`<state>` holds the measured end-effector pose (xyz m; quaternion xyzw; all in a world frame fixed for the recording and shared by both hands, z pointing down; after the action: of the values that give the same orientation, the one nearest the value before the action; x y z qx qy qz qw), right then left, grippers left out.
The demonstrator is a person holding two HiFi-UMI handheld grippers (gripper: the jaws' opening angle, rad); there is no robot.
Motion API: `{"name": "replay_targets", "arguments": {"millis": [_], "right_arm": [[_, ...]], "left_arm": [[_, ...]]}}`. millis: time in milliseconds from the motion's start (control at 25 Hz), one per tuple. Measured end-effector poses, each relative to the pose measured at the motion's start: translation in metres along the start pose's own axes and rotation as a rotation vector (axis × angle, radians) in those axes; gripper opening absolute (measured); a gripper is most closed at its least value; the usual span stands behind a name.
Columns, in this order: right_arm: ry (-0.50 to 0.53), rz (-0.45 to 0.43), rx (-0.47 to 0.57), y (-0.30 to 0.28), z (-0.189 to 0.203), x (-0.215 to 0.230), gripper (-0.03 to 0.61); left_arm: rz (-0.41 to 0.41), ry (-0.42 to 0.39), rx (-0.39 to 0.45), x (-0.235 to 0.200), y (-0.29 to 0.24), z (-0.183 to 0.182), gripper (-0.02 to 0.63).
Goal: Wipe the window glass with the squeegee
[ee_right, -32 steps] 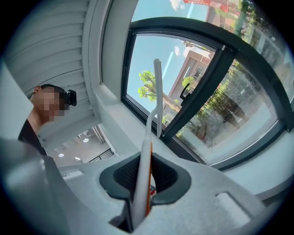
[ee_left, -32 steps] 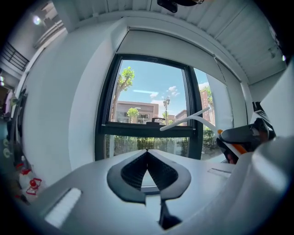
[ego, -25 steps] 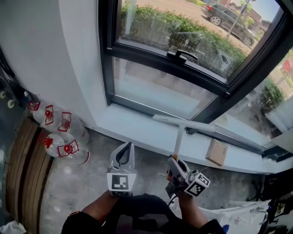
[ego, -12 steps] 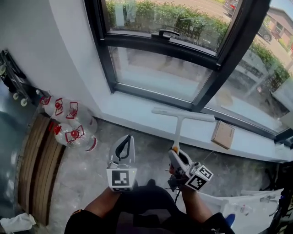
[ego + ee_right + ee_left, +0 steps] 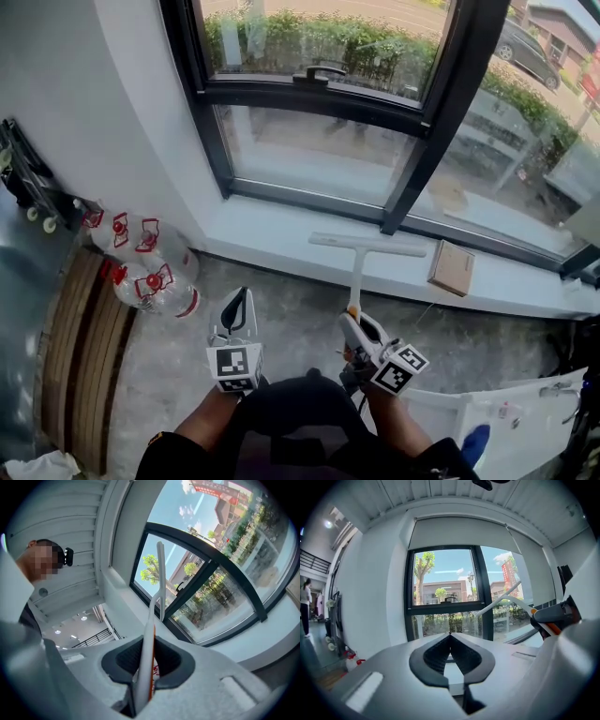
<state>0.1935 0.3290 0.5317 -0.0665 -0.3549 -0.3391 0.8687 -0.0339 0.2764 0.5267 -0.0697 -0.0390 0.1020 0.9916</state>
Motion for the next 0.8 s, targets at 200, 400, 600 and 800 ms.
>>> {"name": "replay_targets", "arguments": {"millis": [200,400,600,800], "right_arm": [[0.02,0.029,-0.039,-0.001,0.029,-0.017,0.048],[0.045,0.031,-0.076,-0.016,0.059,-0.037,0.046],[0.054,0.046,-0.077,-0.026,0.07,-0.051,0.046],[0.078,0.067,-0.07,-0.028,0.067,-0.055,0.046]], "left_arm": [[0.027,0.007,-0.012,-0.012,0.018,0.01,0.018],[0.069,0.048,-0.052,-0.024,0.025,0.023,0.018],[0.077,0.066,-0.048,-0.041,0.028,0.023,0.018],[0.099,0.093,-0.027,-0.044,0.024,0.022,0.018]]}}
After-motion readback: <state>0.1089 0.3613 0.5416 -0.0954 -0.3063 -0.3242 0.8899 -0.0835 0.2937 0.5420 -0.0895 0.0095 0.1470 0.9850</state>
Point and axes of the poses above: the fingertips, and each gripper's own axes: y backward along the fingers, x to its right, z out of its underside, the point moved 3 cm from there along y, backward along the fingers, and after that the axes turned 5 degrees about -z, right-handed, at the moved point
